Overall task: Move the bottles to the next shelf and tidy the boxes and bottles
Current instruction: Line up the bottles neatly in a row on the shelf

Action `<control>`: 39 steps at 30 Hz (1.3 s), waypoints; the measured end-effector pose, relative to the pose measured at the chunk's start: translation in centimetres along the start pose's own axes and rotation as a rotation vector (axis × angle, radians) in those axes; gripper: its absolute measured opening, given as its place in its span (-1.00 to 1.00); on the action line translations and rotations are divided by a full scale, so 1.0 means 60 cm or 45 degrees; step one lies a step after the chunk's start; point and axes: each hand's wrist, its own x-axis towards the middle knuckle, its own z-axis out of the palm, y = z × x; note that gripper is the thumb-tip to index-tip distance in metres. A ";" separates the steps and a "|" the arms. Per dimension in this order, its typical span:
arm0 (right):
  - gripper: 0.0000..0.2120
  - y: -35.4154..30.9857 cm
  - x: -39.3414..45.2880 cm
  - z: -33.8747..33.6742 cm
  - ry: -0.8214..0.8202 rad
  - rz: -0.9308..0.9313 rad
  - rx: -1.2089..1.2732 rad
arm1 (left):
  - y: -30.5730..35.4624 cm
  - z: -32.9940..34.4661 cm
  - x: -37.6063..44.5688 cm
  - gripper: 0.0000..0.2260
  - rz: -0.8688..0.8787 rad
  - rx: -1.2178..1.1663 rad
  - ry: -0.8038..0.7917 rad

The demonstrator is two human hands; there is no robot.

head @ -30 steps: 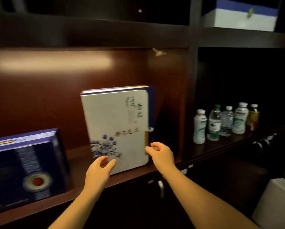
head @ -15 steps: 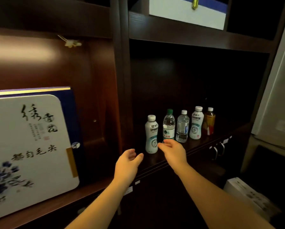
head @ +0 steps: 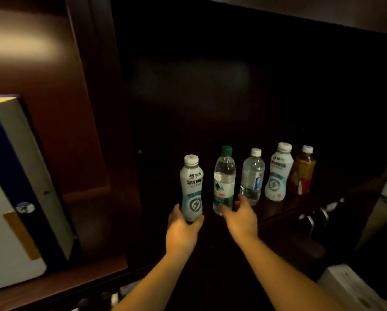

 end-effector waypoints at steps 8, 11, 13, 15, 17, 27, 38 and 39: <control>-0.11 0.053 0.098 0.065 -0.075 -0.068 -0.279 | -0.017 0.092 0.072 -0.17 -0.170 0.064 0.242; -0.24 0.070 0.119 0.069 -0.138 -0.145 -0.227 | -0.019 0.103 0.078 -0.29 -0.115 0.170 0.308; -0.33 0.081 0.133 0.065 -0.279 -0.183 -0.096 | -0.024 0.101 0.079 -0.33 -0.085 0.176 0.320; -0.38 0.089 0.146 0.055 -0.442 -0.197 0.053 | -0.029 0.098 0.076 -0.36 -0.057 0.149 0.313; -0.34 0.090 0.150 0.045 -0.517 -0.187 0.117 | -0.028 0.097 0.072 -0.36 -0.061 0.111 0.309; -0.33 0.092 0.145 0.047 -0.495 -0.193 0.086 | -0.031 0.098 0.076 -0.42 -0.094 0.110 0.359; -0.27 0.121 0.122 -0.031 -0.381 -0.117 0.298 | -0.031 0.100 0.026 -0.22 -0.055 0.061 0.594; -0.41 0.136 0.123 -0.055 -0.247 -0.126 0.329 | -0.027 0.113 0.008 -0.29 0.073 0.066 0.643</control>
